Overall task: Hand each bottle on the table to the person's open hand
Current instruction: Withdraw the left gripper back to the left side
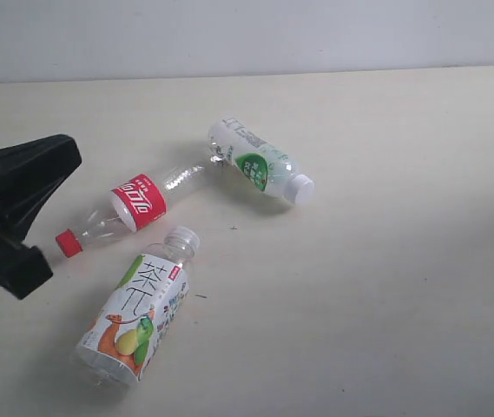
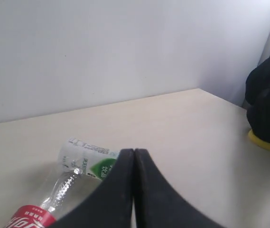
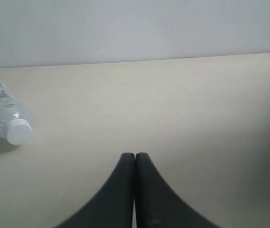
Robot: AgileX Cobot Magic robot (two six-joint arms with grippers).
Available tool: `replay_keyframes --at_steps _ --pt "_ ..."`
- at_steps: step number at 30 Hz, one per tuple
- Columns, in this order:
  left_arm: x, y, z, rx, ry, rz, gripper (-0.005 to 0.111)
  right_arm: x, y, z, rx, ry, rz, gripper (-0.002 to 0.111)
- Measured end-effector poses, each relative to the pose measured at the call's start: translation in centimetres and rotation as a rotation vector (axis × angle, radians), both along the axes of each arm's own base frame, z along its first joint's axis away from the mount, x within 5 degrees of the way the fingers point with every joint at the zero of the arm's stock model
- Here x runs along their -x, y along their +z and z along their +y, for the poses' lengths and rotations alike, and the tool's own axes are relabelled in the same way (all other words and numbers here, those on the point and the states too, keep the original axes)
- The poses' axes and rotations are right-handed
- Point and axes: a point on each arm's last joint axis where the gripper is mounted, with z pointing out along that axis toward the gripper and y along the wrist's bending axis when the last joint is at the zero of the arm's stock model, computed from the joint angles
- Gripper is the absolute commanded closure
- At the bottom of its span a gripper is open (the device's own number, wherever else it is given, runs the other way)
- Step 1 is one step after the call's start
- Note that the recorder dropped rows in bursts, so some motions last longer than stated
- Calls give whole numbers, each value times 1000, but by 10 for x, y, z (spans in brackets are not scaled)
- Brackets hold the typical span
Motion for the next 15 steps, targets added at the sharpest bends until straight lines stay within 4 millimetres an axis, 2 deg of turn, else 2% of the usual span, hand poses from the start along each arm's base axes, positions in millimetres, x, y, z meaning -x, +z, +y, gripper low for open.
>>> replay_keyframes --at_steps 10,15 --pt "24 -22 30 32 20 -65 106 0 0 0 0 0 0 108" --pt "27 -19 34 45 21 -128 106 0 0 0 0 0 0 108"
